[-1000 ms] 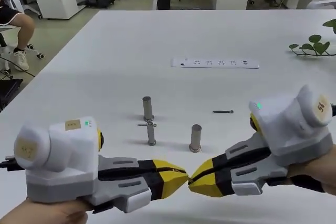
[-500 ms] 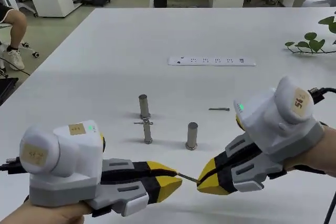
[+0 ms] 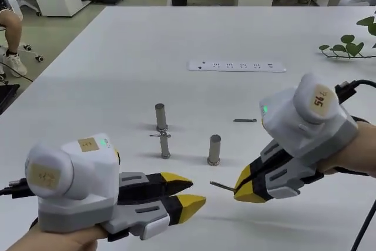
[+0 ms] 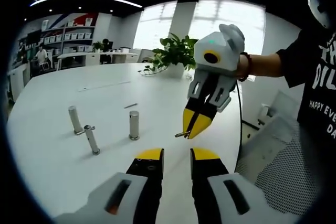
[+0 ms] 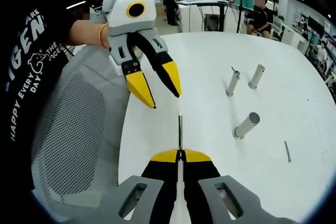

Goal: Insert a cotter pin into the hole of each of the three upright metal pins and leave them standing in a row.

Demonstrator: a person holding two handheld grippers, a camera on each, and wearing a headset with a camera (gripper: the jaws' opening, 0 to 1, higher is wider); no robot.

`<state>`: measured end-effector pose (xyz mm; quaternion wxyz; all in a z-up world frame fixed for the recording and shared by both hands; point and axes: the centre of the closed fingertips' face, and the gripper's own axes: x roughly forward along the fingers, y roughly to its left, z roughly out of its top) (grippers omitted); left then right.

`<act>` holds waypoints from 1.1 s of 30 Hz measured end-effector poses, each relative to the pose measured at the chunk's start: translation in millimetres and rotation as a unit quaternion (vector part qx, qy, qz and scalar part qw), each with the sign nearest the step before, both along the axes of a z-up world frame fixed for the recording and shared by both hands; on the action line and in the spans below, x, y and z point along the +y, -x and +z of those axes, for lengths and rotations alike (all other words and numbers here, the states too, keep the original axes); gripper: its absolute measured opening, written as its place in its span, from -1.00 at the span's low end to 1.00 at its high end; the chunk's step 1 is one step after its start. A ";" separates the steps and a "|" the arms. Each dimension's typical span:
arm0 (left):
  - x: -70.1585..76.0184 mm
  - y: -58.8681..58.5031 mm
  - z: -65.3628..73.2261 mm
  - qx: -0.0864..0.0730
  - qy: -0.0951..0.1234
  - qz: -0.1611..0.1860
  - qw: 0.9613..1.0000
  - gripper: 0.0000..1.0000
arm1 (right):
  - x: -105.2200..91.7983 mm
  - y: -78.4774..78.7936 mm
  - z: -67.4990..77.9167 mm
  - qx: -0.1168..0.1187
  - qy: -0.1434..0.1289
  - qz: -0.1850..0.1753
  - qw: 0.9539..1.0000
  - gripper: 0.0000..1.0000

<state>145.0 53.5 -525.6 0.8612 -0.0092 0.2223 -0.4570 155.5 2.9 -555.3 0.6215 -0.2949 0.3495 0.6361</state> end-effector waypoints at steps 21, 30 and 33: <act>10.8 -43.7 -10.4 -0.016 -0.047 0.097 0.994 -0.50 | -21.3 -47.2 -2.2 -0.013 0.087 -0.037 0.995 -1.00; 2.2 -63.5 -23.5 -0.010 -0.061 0.123 0.990 -0.48 | -28.9 -69.2 -8.1 -0.014 0.124 -0.041 0.991 -1.00; 0.0 -72.5 -26.7 -0.009 -0.065 0.133 0.989 -0.48 | -32.2 -72.9 -11.3 -0.010 0.134 -0.042 0.990 -1.00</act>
